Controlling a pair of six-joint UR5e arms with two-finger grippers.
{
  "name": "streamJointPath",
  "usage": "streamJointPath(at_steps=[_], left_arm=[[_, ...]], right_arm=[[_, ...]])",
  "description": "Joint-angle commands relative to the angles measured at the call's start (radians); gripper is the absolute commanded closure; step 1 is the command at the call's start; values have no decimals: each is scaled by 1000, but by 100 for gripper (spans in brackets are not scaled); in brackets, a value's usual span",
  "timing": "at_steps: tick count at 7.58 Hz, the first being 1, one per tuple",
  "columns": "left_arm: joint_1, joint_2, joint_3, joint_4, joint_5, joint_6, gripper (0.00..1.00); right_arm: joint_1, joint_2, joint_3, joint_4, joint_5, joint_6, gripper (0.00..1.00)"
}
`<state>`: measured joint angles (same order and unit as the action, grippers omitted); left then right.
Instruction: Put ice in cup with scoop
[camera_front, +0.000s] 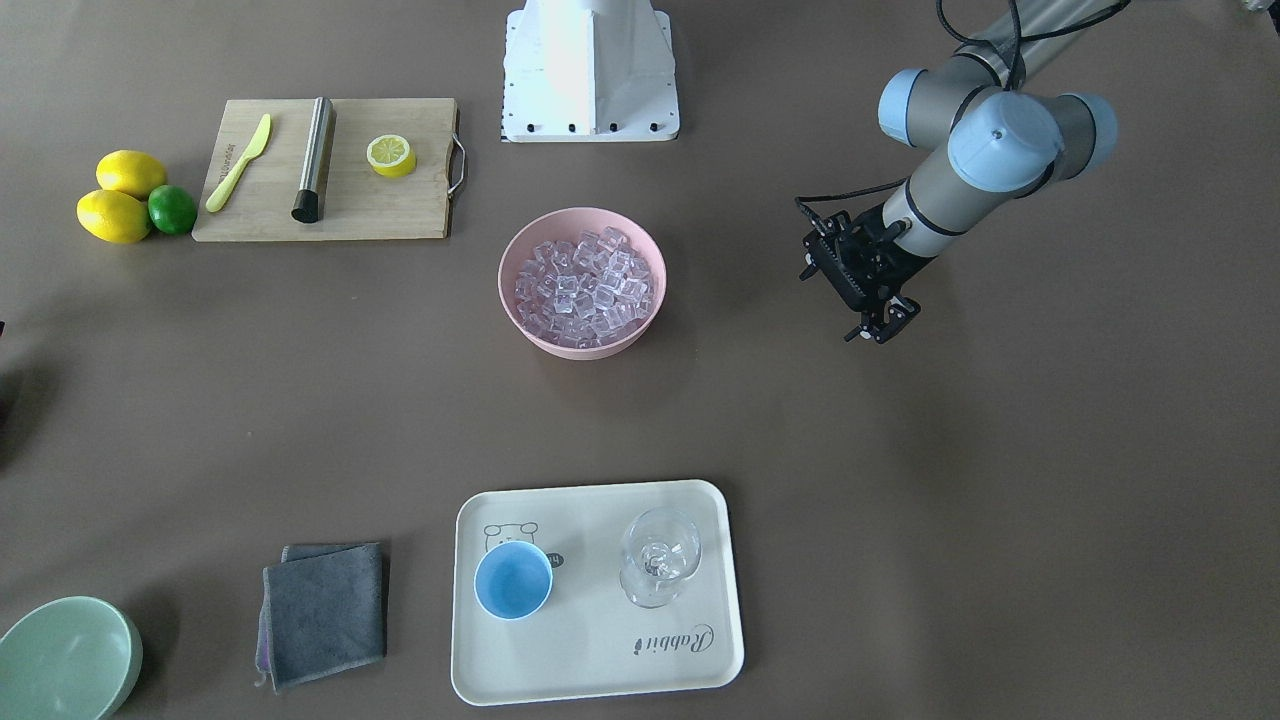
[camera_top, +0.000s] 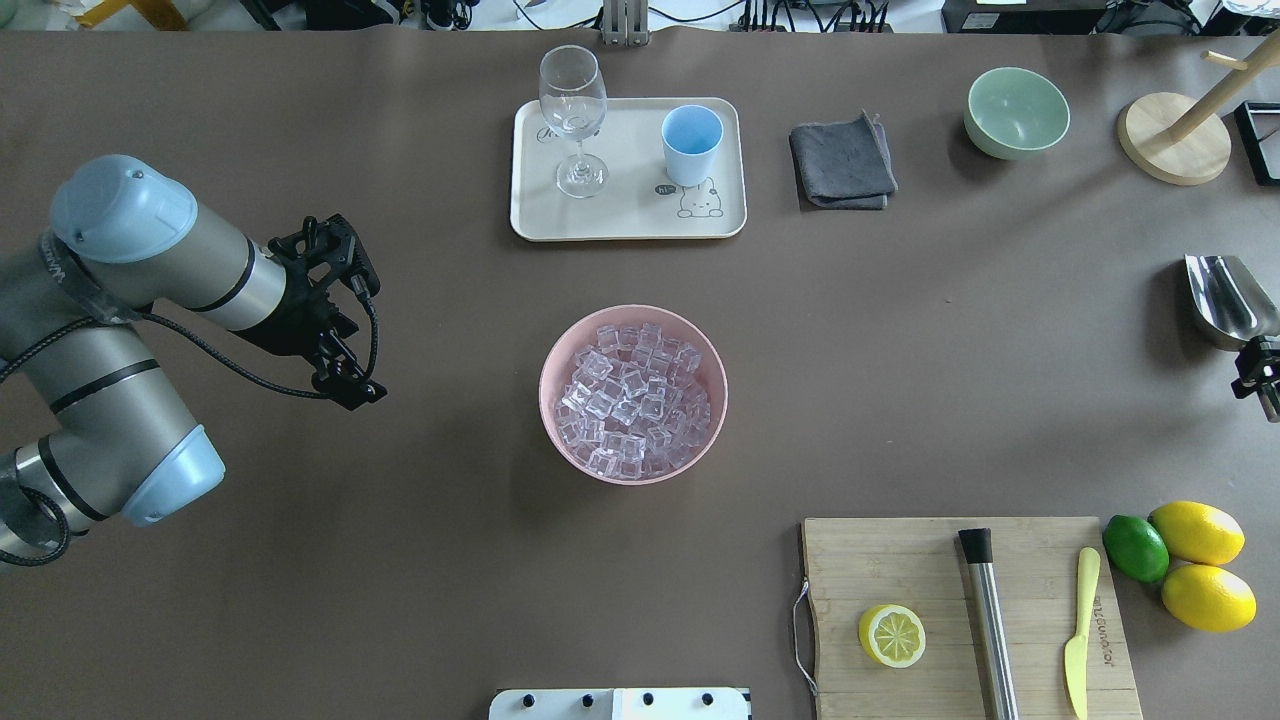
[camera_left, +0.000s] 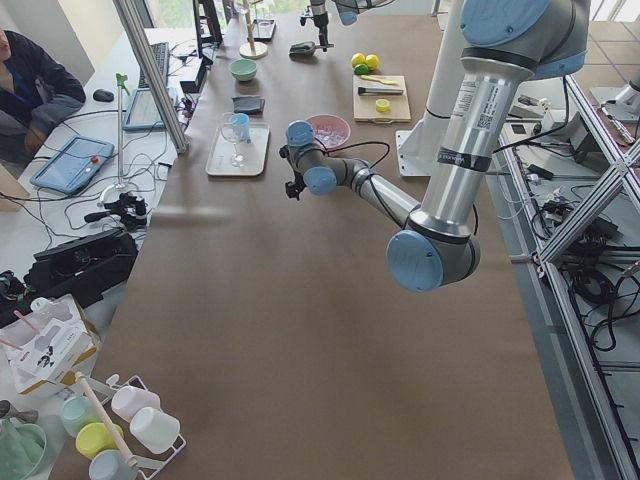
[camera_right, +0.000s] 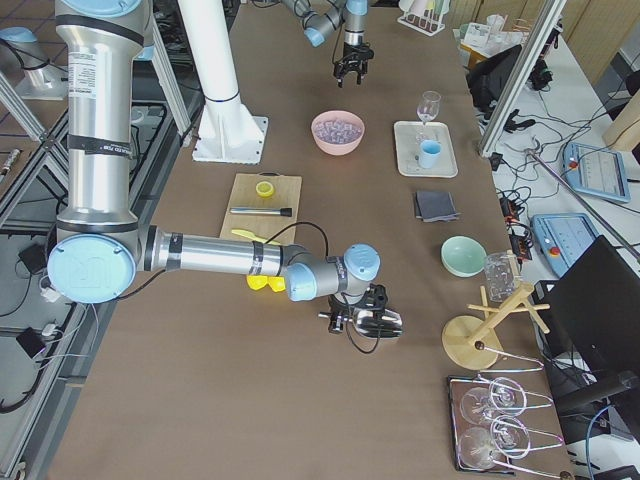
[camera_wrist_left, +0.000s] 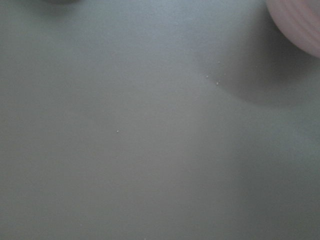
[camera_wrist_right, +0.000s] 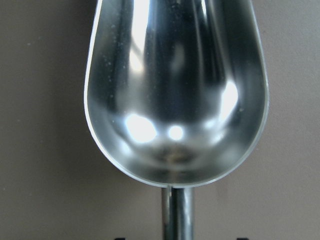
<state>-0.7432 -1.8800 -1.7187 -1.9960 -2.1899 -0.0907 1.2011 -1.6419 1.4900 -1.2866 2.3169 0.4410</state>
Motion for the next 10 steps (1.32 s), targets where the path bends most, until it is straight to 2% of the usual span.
streamJointPath(at_steps=[1,3,4,5,6,8,9,10], left_arm=[[42,28,14,-204,25,9,2],[86,30,36,-279,27,11,2],[131,13,39,-282,57,8,2],[193,18,38,-352,155,8,2],[235,10,28,-372,227,-1,2],[255,-5,13,-377,254,0,2],[265,-25,14,-376,304,0,2],[298,-30,14,-383,359,-1,2]], right_arm=[[-3,-1,-10,7,-2,5,96],[-1,-1,24,-2,7,-4,100],[-1,-1,94,-79,9,-4,100],[0,10,213,-223,-10,-5,100],[0,39,293,-316,-39,-25,100],[5,100,370,-332,-22,-195,100],[3,162,390,-333,-22,-244,100],[-14,180,419,-335,-31,-331,100]])
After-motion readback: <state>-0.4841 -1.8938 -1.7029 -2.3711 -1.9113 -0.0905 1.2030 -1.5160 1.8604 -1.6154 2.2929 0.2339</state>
